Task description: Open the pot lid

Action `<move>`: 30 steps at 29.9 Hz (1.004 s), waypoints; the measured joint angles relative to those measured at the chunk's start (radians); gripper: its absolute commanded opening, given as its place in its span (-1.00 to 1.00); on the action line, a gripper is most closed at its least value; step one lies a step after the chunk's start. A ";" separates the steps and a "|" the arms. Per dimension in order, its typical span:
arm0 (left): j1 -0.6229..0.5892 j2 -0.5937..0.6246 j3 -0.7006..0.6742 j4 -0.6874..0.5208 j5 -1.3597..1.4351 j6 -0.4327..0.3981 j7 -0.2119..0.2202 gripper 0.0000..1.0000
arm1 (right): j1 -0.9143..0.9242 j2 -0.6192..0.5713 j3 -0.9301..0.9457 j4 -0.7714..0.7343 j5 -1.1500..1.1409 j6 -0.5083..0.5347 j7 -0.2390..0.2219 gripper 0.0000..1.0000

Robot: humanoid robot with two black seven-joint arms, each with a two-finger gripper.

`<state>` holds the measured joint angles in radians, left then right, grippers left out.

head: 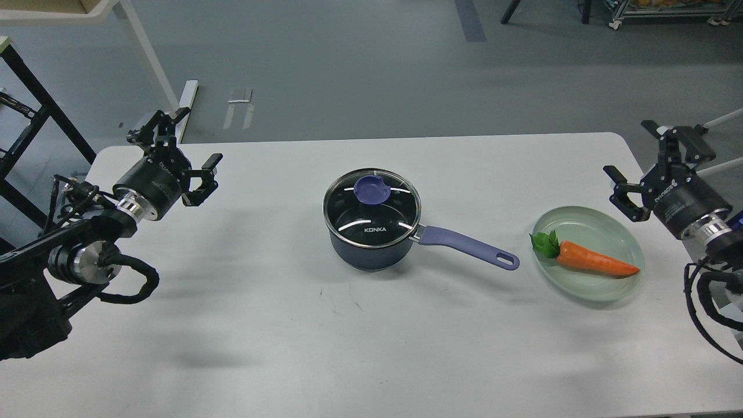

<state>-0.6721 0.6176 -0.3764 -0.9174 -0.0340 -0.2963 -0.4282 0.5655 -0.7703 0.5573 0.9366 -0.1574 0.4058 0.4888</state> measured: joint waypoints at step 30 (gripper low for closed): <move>-0.054 0.037 0.001 -0.002 0.069 -0.010 -0.061 0.99 | 0.754 0.048 -0.831 0.393 -1.543 -0.193 0.000 0.74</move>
<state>-0.7263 0.6543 -0.3756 -0.9189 0.0352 -0.3068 -0.4887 1.3195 -0.7222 -0.2738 1.3296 -1.7008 0.2128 0.4889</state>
